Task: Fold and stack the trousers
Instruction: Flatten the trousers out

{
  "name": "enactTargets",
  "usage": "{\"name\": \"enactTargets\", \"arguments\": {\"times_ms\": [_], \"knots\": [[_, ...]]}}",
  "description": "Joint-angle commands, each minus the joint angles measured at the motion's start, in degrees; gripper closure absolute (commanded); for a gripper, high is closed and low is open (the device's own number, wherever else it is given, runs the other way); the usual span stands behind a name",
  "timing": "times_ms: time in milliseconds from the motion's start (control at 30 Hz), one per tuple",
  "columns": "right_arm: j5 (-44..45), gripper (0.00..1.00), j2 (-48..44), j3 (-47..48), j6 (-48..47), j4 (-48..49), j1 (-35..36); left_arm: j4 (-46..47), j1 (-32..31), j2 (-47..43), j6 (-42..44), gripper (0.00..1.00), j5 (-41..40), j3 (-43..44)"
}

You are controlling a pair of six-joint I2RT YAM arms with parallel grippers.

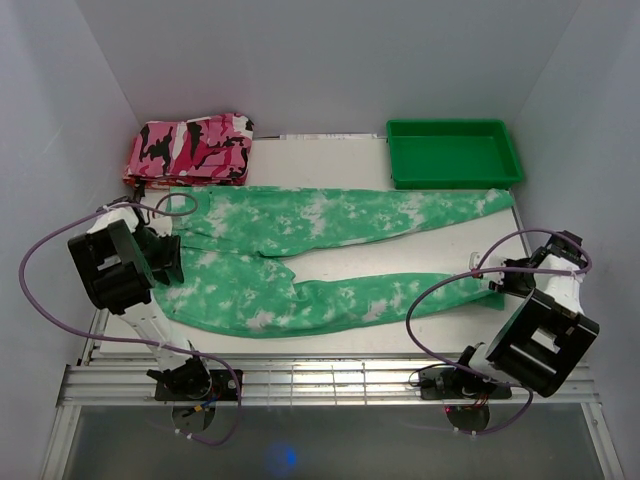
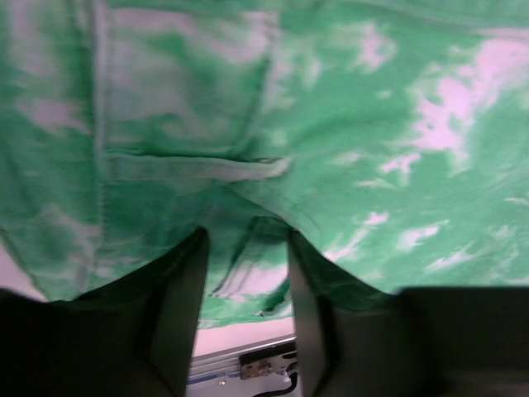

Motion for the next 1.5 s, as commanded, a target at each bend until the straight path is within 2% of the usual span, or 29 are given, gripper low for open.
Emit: {"name": "enactTargets", "arguments": {"times_ms": [0, 33, 67, 167, 200, 233, 300, 333, 367, 433, 500, 600, 667, 800, 900, 933, 967, 1000, 1033, 1067, 1100, 1167, 1267, 1300, 1400, 1467], "knots": [[-4.75, 0.73, 0.67, 3.82, -9.78, 4.67, 0.04, 3.03, 3.04, 1.94, -2.82, 0.50, -1.22, -0.31], [-5.54, 0.88, 0.93, 4.70, -8.99, 4.84, 0.31, 3.99, 3.13, 2.47, -4.22, 0.55, -1.48, -0.13], [-6.59, 0.92, 1.02, 5.49, -8.11, 5.36, 1.53, 4.87, 3.22, 3.17, -4.93, 0.64, -2.09, 0.91], [-8.26, 0.92, 2.16, 10.05, -2.41, 10.54, 5.38, 4.88, 3.22, 6.42, -7.56, 0.78, -2.18, 5.29], [-8.45, 0.92, 2.77, 11.98, -0.04, 11.60, 6.45, 4.88, 3.22, 7.04, -7.92, 0.86, -2.36, 6.45], [-8.71, 0.92, 3.39, 17.74, 4.94, 11.78, 7.24, 4.79, 3.22, 8.18, -8.27, 0.90, -2.80, 7.50], [-11.51, 0.92, 5.32, 24.88, 8.06, 7.85, 7.69, 4.79, 3.74, 8.98, -8.45, 1.00, -4.11, 10.05], [-12.39, 0.92, 5.41, 29.79, 10.68, 6.44, 7.60, 4.88, 4.01, 9.41, -8.45, 1.00, -4.47, 10.67], [-13.10, 0.92, 4.02, 30.71, 11.23, 5.99, 6.47, 4.97, 4.36, 9.68, -8.36, 1.00, -4.73, 11.20], [-15.55, 0.92, 1.04, 29.50, 7.92, 4.32, 3.84, 4.88, 5.85, 10.12, -8.10, 1.00, -4.91, 12.17], [-15.75, 0.92, -3.89, 21.79, -3.58, -1.44, -0.12, 4.88, 7.61, 10.82, -7.40, 1.00, -4.65, 12.35], [-8.64, 0.92, -8.29, 9.04, -15.62, -8.41, -2.59, 4.70, 8.84, 11.88, -6.00, 1.00, -4.30, 12.00], [-3.91, 0.77, -10.57, 0.54, -18.55, -8.96, -2.59, 4.00, 9.02, 12.23, -5.20, 1.00, -4.03, 11.91], [5.33, 0.65, -11.81, -6.27, -19.72, -8.51, -2.50, 2.77, 9.02, 12.32, -2.66, 1.00, -5.08, 12.35], [8.08, 0.40, -9.80, -4.10, -16.90, -10.80, -3.38, 2.33, 9.11, 11.71, -0.11, 1.00, -7.01, 12.70], [7.38, 0.27, -8.66, -0.17, -13.94, -11.67, -3.56, 2.24, 9.11, 11.27, 0.34, 1.00, -7.28, 13.05], [5.81, 0.06, -6.13, 2.39, -12.78, -14.29, -3.47, 1.81, 9.11, 10.92, 1.30, 0.97, -7.28, 13.92], [5.01, 0.04, -4.62, 5.12, -11.98, -16.06, -3.47, 1.63, 9.11, 10.56, 1.65, 0.87, -7.11, 14.45], [4.48, 0.09, -3.13, 10.80, -10.84, -17.73, -3.47, 1.37, 9.11, 9.34, 2.01, 0.81, -6.93, 14.98], [3.08, 0.09, -0.24, 13.73, -8.48, -19.14, -3.47, 1.19, 9.11, 8.63, 2.62, 0.73, -6.67, 15.42], [2.81, 0.10, 1.09, 16.54, -7.33, -21.68, -3.47, 1.10, 9.11, 7.84, 3.06, 0.62, -6.41, 16.03], [0.45, 0.10, 5.82, 25.04, -5.30, -24.85, -3.38, 1.01, 9.11, 5.13, 3.85, 0.56, -6.75, 16.13], [-2.98, 0.06, 11.97, 33.85, 3.99, -29.95, 0.19, 0.31, 9.11, 0.48, 5.87, 0.50, -2.90, 15.95], [-3.61, 0.03, 13.22, 35.28, 10.72, -31.70, 1.87, 0.22, 9.11, -0.68, 6.66, 0.49, -1.06, 15.78], [-6.24, 0.17, 17.18, 37.14, 22.95, -32.78, 8.90, -0.04, 8.41, -3.41, 6.67, 0.48, 5.53, 15.25], [-7.91, 0.33, 18.15, 36.00, 26.77, -32.60, 13.90, -0.48, 7.97, -3.85, 5.97, 0.49, 10.02, 14.90]]}}
